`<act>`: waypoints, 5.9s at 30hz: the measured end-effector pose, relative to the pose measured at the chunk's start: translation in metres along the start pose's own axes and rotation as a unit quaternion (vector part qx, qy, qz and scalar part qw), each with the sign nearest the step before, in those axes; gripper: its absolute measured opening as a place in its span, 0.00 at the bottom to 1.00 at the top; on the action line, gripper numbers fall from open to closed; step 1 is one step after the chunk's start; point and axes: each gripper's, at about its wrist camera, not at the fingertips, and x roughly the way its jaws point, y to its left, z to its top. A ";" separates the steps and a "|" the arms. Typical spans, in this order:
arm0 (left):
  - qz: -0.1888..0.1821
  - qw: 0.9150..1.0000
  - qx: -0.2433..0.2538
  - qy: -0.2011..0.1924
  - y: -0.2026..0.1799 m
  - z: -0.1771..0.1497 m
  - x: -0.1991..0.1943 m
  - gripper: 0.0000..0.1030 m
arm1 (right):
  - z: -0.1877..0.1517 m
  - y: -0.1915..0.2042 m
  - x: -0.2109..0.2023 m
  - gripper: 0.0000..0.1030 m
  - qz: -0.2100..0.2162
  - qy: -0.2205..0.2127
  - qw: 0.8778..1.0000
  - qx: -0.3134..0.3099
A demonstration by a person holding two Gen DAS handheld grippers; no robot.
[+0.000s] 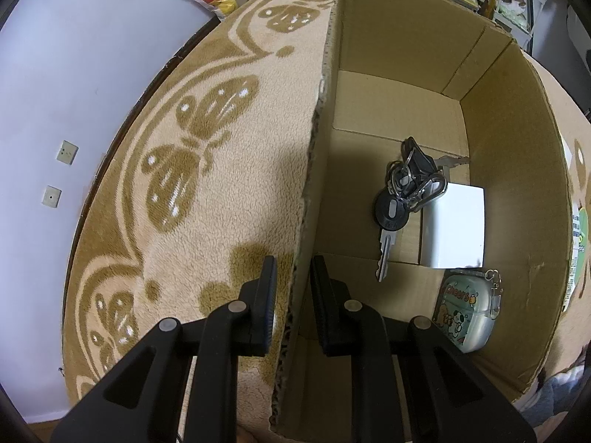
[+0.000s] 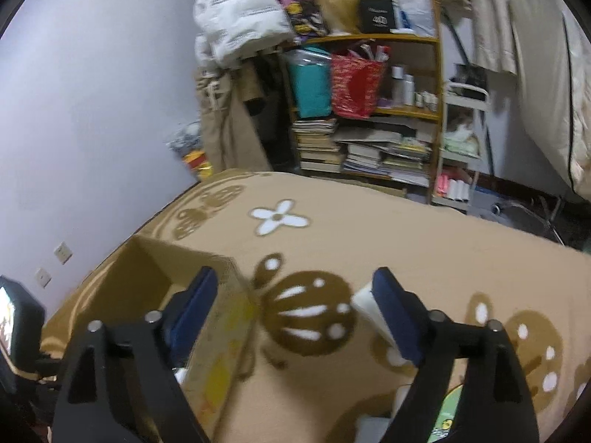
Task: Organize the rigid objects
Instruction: 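Move the right gripper to the white switch plate and grasp it, then carry the switch plate into the box and open the right gripper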
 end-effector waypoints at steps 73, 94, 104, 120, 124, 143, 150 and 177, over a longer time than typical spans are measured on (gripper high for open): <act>-0.009 1.000 -0.003 0.007 0.005 0.004 0.006 0.18 | -0.052 -0.060 0.049 0.50 -0.073 0.161 0.984 0.010; -0.004 1.000 -0.001 0.004 0.002 0.001 0.004 0.18 | -0.009 0.048 -0.038 0.50 0.042 0.044 0.996 -0.067; -0.004 1.000 -0.001 0.004 0.002 0.002 0.003 0.18 | -0.026 0.092 -0.039 0.50 0.084 0.043 0.990 -0.106; -0.007 1.000 -0.003 0.005 0.003 0.002 0.002 0.18 | -0.052 0.113 -0.014 0.50 0.099 0.072 0.985 -0.120; -0.008 1.000 -0.003 0.005 0.004 0.002 0.003 0.18 | -0.055 0.115 -0.009 0.50 0.095 0.077 0.985 -0.125; -0.010 1.000 -0.005 0.005 0.006 0.002 0.003 0.18 | -0.064 0.123 0.012 0.50 0.073 0.087 0.983 -0.142; -0.010 1.000 -0.004 0.004 0.006 0.001 0.004 0.18 | -0.064 0.122 0.012 0.50 0.078 0.091 0.983 -0.141; -0.022 1.000 -0.015 0.010 0.010 0.000 0.003 0.18 | -0.040 0.054 -0.036 0.88 0.014 0.078 0.996 -0.049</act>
